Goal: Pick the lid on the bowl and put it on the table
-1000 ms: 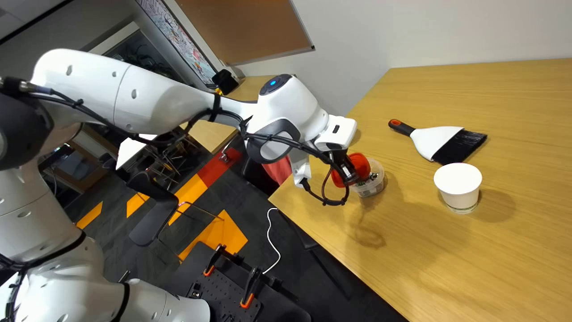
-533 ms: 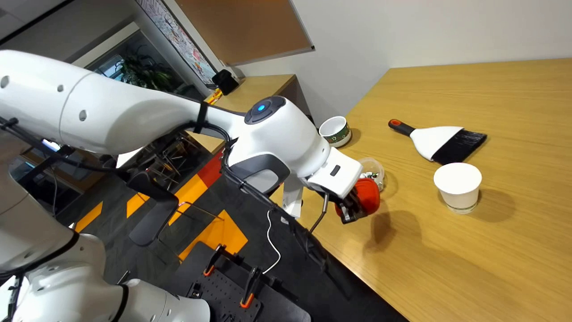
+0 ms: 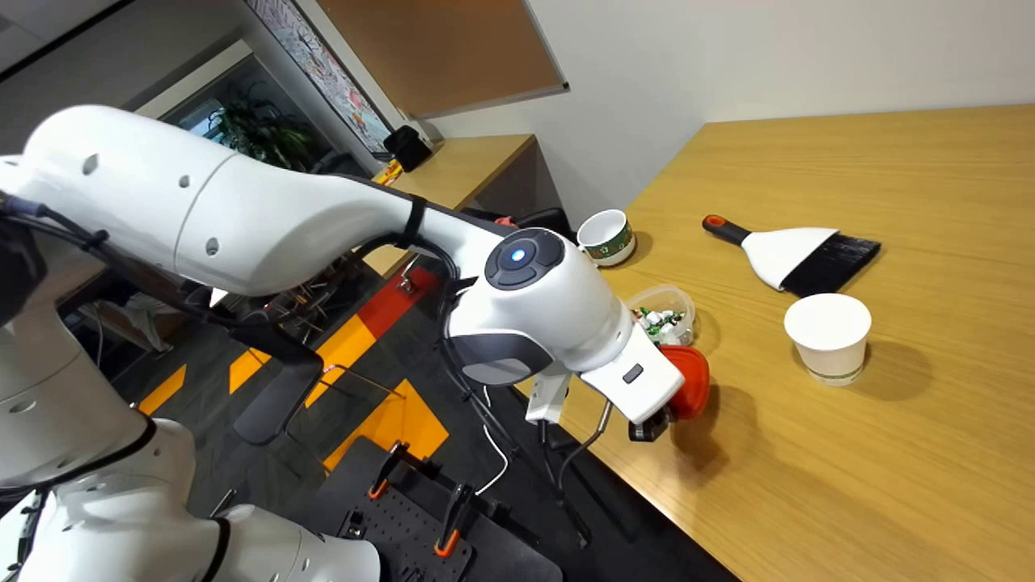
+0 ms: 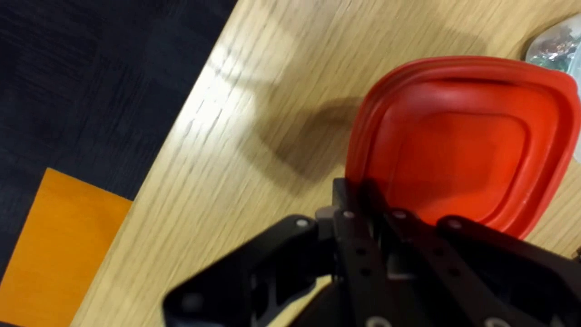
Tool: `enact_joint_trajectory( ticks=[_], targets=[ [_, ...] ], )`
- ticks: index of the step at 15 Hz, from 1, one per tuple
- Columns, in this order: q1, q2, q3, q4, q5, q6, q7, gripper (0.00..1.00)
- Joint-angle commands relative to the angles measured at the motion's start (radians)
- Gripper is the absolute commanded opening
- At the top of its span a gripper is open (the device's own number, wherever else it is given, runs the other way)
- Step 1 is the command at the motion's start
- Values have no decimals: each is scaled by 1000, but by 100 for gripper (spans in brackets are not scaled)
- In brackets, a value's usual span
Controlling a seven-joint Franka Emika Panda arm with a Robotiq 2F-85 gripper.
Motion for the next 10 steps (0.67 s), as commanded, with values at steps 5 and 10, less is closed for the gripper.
enact_joint_trajectory(
  ticks=[5,10],
  targets=[
    [32,209,-15,144,0,64,206,2],
    [26,218,-9,152,-3,60,214,40]
  ],
)
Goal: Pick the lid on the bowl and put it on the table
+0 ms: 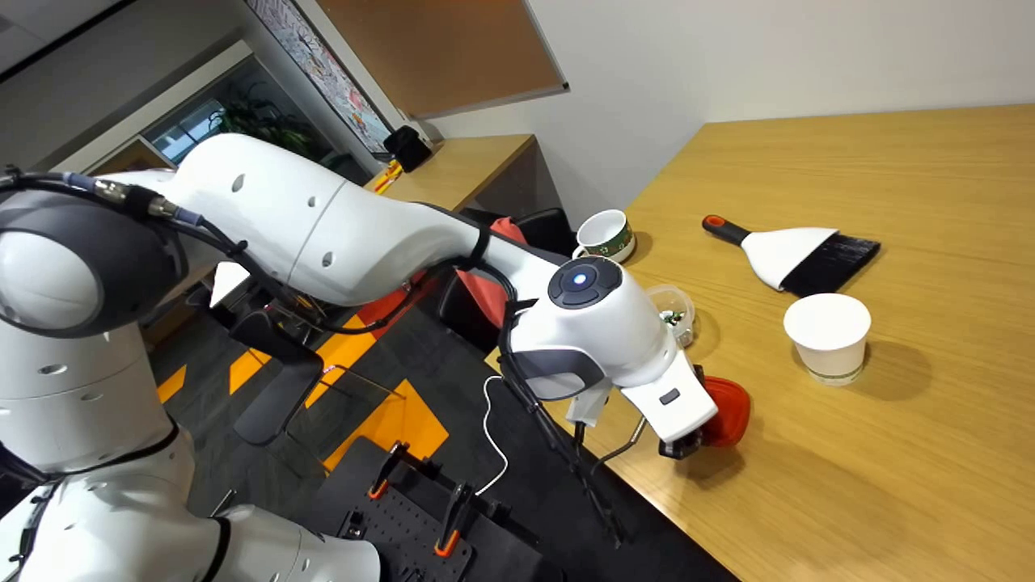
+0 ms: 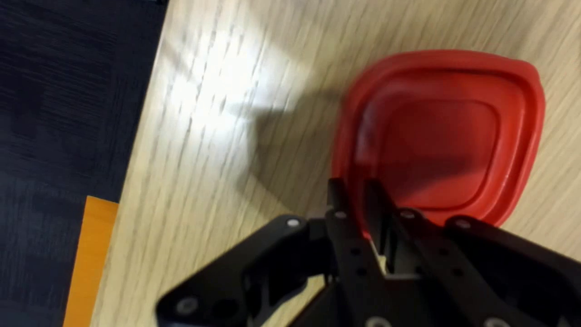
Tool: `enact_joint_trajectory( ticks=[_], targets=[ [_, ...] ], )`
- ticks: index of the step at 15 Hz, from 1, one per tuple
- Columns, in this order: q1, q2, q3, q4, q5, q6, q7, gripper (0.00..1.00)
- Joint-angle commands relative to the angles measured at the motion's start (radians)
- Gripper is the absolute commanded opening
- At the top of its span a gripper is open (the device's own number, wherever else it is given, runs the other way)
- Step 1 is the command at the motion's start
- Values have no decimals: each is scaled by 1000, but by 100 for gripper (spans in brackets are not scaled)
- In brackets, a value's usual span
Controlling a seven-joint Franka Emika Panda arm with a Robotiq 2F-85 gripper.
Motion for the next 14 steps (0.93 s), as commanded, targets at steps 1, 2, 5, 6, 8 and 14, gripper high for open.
enact_joint_trajectory(
  ticks=[1,2,5,6,8,14],
  targets=[
    [6,-46,2,-30,-12,22,-6,47],
    [8,-73,3,-51,-14,28,-18,56],
    [18,-182,5,-128,-35,40,-73,77],
    [16,-221,10,-151,-43,38,-102,86],
    [24,-297,7,-195,-76,15,-145,99],
    [75,-448,-32,-277,-203,-29,-142,100]
  ],
)
